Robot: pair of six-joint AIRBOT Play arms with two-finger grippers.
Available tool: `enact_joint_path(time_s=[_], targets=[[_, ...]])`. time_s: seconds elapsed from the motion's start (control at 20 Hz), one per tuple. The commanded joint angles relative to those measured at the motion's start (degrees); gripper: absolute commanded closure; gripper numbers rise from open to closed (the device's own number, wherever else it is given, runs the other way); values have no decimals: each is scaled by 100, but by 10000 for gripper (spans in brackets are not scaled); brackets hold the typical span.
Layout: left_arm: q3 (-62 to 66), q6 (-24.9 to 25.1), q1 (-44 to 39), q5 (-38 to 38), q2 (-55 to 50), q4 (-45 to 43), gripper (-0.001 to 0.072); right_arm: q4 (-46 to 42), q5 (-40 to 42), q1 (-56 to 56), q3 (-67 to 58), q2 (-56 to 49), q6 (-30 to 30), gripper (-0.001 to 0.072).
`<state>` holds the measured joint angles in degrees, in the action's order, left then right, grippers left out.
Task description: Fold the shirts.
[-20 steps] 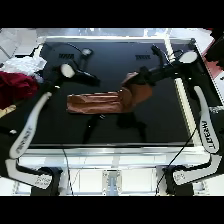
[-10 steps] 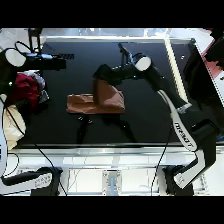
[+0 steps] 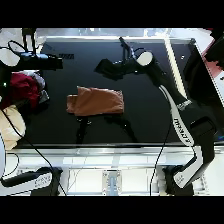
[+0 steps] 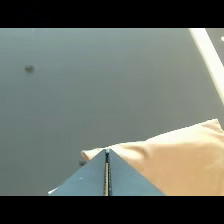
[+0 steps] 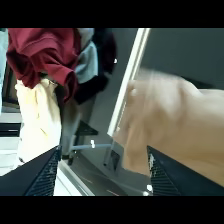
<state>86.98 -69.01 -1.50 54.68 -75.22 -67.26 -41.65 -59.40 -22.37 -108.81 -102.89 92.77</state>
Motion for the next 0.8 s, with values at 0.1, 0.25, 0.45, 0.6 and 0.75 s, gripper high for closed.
enact_joint_path(time_s=[0.1,0.25,0.45,0.6,0.75], targets=[[2,-2,4,2,2,-2,692,-1567,-1158,608,-140,-26,291,120],[2,-4,4,2,2,-2,692,-2048,-1928,1010,-133,-382,376,120],[2,-2,4,0,2,-2,685,-1272,-2483,1530,-52,-1147,-98,119],[2,-2,2,-39,2,17,684,-1062,-2374,1578,-52,-1526,-345,119],[2,-2,4,-39,4,157,684,-737,-2361,1569,-52,-1849,-468,119]])
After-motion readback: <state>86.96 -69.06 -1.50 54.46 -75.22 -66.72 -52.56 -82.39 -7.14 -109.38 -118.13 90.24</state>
